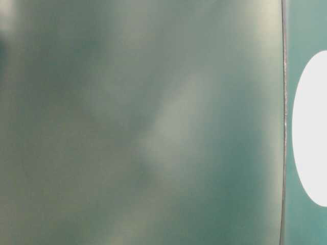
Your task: Scoop the yellow hexagonal prism block from the bowl with a spoon using the right arm.
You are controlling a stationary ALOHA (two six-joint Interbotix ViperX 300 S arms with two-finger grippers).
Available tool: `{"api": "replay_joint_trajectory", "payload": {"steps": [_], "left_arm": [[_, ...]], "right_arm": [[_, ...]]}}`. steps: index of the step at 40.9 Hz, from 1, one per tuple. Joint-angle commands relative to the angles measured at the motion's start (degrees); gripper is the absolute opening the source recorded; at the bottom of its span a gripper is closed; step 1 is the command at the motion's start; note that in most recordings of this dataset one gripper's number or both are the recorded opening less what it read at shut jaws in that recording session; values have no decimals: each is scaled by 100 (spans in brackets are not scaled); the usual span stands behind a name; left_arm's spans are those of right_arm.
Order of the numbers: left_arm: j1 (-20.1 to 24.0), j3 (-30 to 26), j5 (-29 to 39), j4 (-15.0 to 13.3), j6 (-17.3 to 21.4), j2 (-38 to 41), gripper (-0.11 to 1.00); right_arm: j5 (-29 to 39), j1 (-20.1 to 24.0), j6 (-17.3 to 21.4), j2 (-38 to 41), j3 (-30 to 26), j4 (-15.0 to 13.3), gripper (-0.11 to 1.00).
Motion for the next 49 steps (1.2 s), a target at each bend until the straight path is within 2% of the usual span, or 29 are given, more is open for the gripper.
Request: {"api": "replay_joint_trajectory", "payload": {"steps": [1,7,34,42,49], "left_arm": [[9,-141,-44,9,18,53,4],[9,-141,-44,9,26,70,4],[9,-132,-44,9,53,97,4],[18,-141,-44,9,44,97,4],[18,-123,35,9,35,132,4]], "right_arm": [[-53,0,9,9,-132,-9,48],[-53,0,9,9,-132,-9,56],[-202,9,149,343,132,308,58],[-800,26,211,659,483,316,58],[-1582,88,220,1037,791,369,58]]}}
